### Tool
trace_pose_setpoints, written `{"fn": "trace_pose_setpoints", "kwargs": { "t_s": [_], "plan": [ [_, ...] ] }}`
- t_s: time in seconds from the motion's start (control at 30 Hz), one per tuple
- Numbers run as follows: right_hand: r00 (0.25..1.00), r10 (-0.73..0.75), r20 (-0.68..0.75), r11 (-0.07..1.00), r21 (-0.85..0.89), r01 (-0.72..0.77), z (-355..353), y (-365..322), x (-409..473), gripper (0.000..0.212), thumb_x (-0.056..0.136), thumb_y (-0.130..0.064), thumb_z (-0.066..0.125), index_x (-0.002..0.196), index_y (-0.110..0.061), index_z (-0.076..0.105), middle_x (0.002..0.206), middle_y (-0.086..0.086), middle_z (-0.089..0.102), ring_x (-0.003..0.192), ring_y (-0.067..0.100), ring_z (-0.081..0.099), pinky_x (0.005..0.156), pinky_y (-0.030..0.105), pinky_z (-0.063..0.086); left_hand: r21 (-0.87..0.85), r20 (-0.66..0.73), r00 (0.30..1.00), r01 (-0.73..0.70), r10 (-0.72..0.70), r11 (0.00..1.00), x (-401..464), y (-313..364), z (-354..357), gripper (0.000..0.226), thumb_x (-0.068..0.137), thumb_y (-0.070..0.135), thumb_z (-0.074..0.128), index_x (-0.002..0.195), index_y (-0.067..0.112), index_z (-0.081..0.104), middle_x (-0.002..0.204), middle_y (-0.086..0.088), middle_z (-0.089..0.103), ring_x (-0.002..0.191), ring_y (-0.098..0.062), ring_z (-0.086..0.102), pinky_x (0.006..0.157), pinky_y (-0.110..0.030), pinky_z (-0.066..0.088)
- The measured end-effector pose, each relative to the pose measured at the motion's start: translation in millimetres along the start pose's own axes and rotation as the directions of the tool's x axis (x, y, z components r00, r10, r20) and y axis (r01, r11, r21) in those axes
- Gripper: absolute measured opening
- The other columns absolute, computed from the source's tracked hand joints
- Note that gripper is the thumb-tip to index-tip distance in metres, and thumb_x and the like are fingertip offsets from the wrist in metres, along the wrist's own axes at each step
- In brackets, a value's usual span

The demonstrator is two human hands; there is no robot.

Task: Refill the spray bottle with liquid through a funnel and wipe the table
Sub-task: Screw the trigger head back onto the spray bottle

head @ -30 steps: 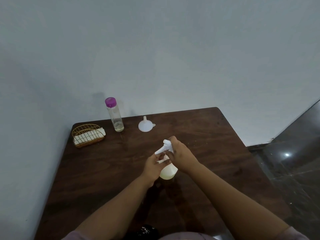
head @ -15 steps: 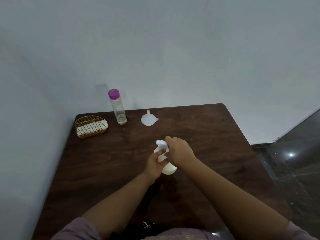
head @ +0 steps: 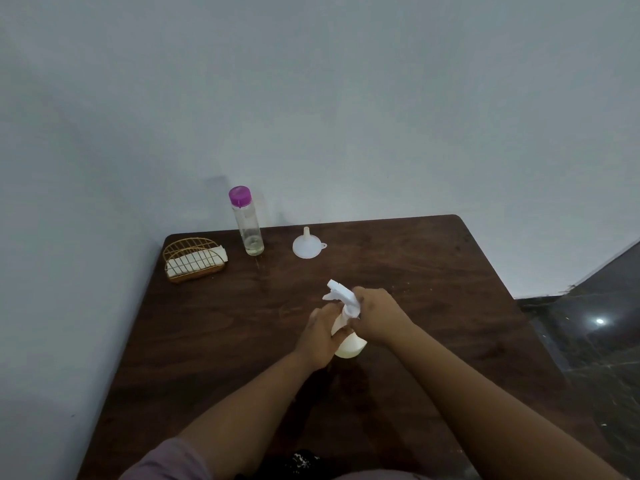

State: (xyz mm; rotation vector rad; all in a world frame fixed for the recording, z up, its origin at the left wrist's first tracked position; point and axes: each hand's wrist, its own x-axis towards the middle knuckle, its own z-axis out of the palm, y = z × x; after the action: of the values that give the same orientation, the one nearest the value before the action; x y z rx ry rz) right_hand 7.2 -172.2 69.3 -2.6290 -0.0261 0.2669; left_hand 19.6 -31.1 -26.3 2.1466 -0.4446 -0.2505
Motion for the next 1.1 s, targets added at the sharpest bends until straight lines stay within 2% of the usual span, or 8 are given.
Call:
{"fn": "trace_pose_setpoints", "kwargs": {
  "t_s": [0.3,0.4,0.47,0.6,0.7,0.83,0.97,1.1],
  "plan": [
    [0.964,0.030,-0.265,0.995,-0.084,-0.054,21,16,-5,0.045,0.081,-0.057,0.062,0.061,-0.025,0.037,0.059,-0.008,0.044,0.051,0.007,0.042,0.048,0.021,0.027,0.023,0.041,0.998,0.053,-0.054,0.998,3,0,-2,0.039,0.095,0.032,0.058,0.133,0.025,0.051,0.133,0.009,0.054,0.122,-0.015,0.042,0.100,-0.031,0.037],
    [0.962,-0.072,-0.262,0.992,0.083,0.096,25,24,-3,0.050,0.073,-0.057,0.070,0.105,-0.021,0.055,0.100,-0.006,0.054,0.082,0.006,0.053,0.069,0.020,0.041,0.004,0.060,0.997,0.058,-0.058,0.998,3,-2,-2,0.033,0.094,0.039,0.054,0.124,0.026,0.054,0.121,0.012,0.057,0.117,-0.017,0.047,0.099,-0.036,0.042],
    [0.966,-0.142,-0.216,0.929,0.309,0.205,26,24,-3,0.073,0.076,-0.038,0.074,0.138,-0.017,0.041,0.129,-0.008,0.048,0.108,0.004,0.051,0.088,0.016,0.042,0.019,0.060,0.996,0.057,-0.058,0.998,2,-2,-2,0.043,0.089,0.054,0.047,0.121,0.026,0.055,0.118,0.013,0.058,0.115,-0.016,0.049,0.097,-0.036,0.043],
    [0.915,-0.168,-0.368,0.881,0.361,0.307,39,25,-3,0.040,0.081,-0.002,0.069,0.117,-0.014,0.059,0.097,-0.015,0.063,0.085,-0.006,0.062,0.073,0.014,0.046,0.044,0.086,0.995,0.051,-0.055,0.998,4,-1,-5,0.040,0.090,0.050,0.050,0.117,0.022,0.055,0.116,0.012,0.058,0.113,-0.016,0.048,0.095,-0.034,0.042],
    [0.911,-0.034,-0.412,0.860,0.453,0.237,44,24,-4,0.026,0.071,-0.016,0.083,0.088,-0.018,0.065,0.078,-0.010,0.066,0.074,0.008,0.064,0.063,0.019,0.049,0.039,0.074,0.996,0.039,-0.042,0.998,5,-1,-6,0.029,0.094,0.034,0.059,0.121,0.024,0.055,0.118,0.013,0.057,0.114,-0.015,0.045,0.095,-0.033,0.042],
    [0.917,0.075,-0.391,0.917,0.388,0.090,47,26,4,0.042,0.062,-0.043,0.087,0.077,-0.024,0.054,0.073,-0.010,0.057,0.067,0.007,0.056,0.057,0.017,0.042,0.011,0.065,0.996,0.060,-0.060,0.998,3,-1,-6,0.036,0.089,0.041,0.060,0.124,0.035,0.056,0.122,0.021,0.054,0.115,-0.014,0.044,0.098,-0.033,0.041],
    [0.958,-0.013,-0.286,0.894,0.426,0.139,57,32,-6,0.055,0.067,-0.059,0.074,0.102,-0.023,0.050,0.098,-0.010,0.051,0.091,0.004,0.053,0.075,0.017,0.047,0.018,0.098,0.990,0.095,-0.097,0.995,4,4,-10,0.036,0.094,0.043,0.054,0.129,0.034,0.053,0.126,0.016,0.054,0.118,-0.013,0.041,0.099,-0.033,0.039],
    [0.946,0.052,-0.320,0.856,0.502,0.123,66,28,-13,0.038,0.092,-0.025,0.060,0.127,-0.013,0.055,0.122,-0.003,0.060,0.110,0.006,0.055,0.093,0.024,0.045,0.047,0.102,0.993,0.060,-0.064,0.997,5,4,-12,0.036,0.095,0.041,0.057,0.130,0.033,0.052,0.125,0.018,0.054,0.118,-0.013,0.042,0.098,-0.037,0.043]
  ]
}}
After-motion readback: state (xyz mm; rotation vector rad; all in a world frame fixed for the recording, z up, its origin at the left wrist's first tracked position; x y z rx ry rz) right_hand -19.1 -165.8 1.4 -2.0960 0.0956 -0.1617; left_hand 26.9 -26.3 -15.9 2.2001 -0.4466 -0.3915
